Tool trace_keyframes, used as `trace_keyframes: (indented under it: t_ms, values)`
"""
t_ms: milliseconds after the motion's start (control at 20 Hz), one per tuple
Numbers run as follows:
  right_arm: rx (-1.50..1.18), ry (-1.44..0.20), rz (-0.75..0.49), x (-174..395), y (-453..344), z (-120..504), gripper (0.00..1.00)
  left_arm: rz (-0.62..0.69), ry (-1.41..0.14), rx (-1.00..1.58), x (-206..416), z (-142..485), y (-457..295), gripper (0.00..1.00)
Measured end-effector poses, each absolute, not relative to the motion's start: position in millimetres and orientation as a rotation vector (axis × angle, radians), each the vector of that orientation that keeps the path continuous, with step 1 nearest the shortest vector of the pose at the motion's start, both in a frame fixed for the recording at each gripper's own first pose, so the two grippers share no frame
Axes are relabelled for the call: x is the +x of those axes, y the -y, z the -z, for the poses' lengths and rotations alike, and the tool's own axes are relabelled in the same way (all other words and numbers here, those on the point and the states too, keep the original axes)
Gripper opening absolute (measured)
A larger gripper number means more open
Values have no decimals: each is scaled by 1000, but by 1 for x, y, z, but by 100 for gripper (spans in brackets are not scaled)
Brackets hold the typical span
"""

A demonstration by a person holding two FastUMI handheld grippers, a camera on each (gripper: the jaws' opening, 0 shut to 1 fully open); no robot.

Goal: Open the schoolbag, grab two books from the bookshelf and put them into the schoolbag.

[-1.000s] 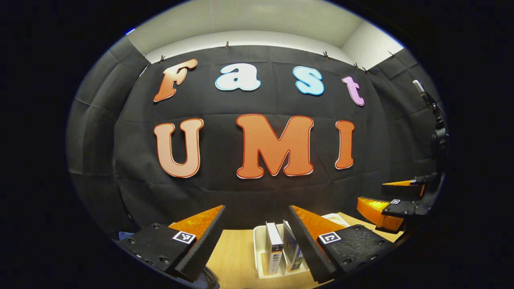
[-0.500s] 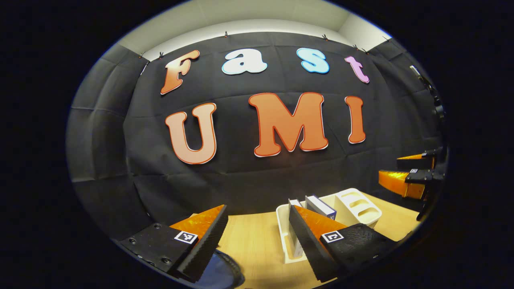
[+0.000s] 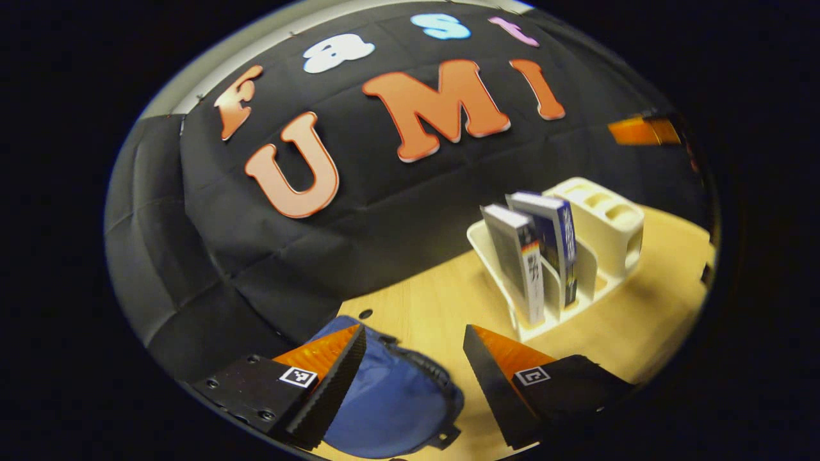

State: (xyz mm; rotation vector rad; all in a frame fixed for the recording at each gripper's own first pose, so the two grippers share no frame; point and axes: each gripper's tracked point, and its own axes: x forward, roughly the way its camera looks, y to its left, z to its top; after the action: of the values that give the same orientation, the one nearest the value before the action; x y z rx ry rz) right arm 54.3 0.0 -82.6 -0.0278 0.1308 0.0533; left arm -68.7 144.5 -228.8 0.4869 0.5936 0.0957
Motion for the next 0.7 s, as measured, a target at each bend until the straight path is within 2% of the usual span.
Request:
trace_keyframes:
  t_ms: [100, 250, 500, 700]
  values:
    - [-28, -147, -30, 54, 9, 89, 94, -117, -736, 590, -96, 264, -164, 96]
    - [-36, -167, 4, 53, 22, 99, 94, -86, -854, 747, -110, 310, -180, 98]
    - [-47, -205, 37, 51, 35, 112, 94, 4, -968, 924, -136, 354, -186, 96]
    - [-61, -219, 39, 50, 32, 116, 94, -45, -1041, 924, -148, 368, -201, 96]
